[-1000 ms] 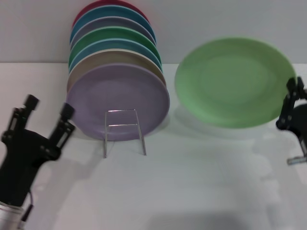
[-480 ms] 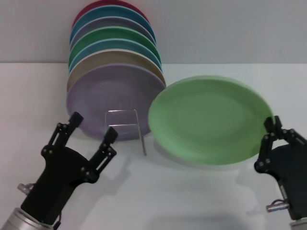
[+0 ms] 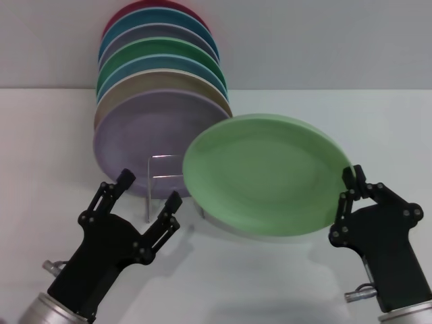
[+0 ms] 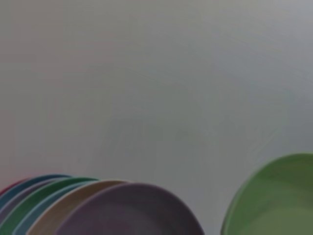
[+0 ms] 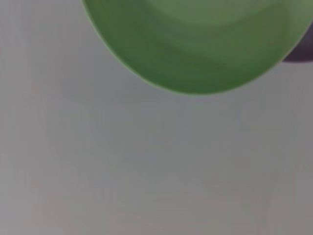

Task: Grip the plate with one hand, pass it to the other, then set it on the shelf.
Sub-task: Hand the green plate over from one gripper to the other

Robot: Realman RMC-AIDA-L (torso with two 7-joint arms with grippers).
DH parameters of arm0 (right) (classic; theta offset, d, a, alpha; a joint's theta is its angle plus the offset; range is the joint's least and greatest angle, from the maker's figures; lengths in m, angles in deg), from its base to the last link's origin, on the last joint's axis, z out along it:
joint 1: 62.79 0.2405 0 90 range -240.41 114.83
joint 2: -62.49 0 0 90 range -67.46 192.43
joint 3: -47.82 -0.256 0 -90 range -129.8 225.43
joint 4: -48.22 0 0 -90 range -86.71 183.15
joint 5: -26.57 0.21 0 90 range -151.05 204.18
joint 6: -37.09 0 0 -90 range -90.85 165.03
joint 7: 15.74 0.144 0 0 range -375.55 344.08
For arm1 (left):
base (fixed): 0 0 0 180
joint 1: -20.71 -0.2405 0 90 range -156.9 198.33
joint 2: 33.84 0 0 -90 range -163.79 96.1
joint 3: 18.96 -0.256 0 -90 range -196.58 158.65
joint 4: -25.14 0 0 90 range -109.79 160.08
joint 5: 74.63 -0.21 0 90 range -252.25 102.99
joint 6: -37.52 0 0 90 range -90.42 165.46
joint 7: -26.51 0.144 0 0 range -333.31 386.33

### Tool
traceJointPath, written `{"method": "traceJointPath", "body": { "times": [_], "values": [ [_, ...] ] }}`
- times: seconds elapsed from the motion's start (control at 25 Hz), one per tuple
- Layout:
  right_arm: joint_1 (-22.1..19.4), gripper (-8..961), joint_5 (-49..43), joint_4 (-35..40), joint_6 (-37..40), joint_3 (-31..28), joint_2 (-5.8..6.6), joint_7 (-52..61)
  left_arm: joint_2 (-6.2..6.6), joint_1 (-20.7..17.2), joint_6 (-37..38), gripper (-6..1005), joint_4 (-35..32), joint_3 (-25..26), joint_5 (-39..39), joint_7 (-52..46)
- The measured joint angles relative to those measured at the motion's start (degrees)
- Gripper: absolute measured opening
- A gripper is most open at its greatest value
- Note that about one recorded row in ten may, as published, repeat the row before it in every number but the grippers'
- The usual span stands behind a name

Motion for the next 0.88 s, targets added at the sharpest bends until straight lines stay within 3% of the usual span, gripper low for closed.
{"method": "traceJointPath", "body": {
  "times": [0.48, 0.88],
  "values": [
    [0.2, 18, 1.8, -5.6, -1.2, 3.9, 0.01, -16.5, 0.07, 1.5, -5.1, 755, 0.7, 1.9, 0.6, 0.3],
    [0.3, 19, 1.9, -6.5, -1.9, 4.6, 0.38, -19.6, 0.0, 1.5, -7.7, 751, 0.7, 3.4, 0.7, 0.3]
  ]
}}
